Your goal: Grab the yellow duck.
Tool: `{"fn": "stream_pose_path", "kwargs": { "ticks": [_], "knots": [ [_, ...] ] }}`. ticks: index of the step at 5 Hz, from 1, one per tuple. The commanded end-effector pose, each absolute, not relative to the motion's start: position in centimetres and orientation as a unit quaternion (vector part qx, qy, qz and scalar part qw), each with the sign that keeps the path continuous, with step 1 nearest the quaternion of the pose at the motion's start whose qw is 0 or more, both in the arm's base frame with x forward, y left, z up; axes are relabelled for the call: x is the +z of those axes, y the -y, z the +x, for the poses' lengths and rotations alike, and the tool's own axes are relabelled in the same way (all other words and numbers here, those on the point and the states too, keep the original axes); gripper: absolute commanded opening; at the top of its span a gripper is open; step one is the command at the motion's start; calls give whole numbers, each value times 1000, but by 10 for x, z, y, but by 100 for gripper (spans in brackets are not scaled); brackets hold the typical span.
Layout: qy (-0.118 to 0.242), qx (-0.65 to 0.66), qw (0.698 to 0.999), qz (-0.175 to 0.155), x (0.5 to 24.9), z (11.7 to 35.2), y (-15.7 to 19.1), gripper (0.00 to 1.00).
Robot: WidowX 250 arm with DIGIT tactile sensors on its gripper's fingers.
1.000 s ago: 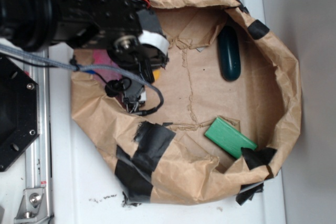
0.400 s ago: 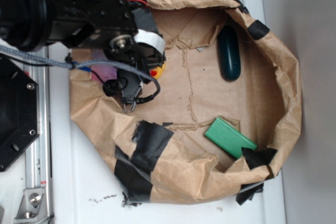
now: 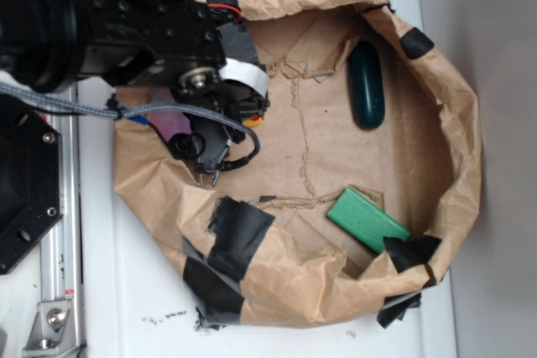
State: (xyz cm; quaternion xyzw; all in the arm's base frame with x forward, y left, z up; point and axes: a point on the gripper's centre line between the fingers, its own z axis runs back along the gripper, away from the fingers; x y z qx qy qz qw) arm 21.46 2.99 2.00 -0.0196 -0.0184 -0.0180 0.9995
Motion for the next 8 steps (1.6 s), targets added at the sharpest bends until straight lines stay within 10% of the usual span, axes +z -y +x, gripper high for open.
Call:
{"fn": "stream_pose_path", "kwargs": {
  "ticks": [1, 7, 8],
  "knots": [
    [44, -38, 998, -14, 38, 223, -25, 100],
    [59, -24, 998, -8, 29, 251, -37, 100],
    [59, -16, 998, -17, 23, 247, -42, 0]
  ]
}}
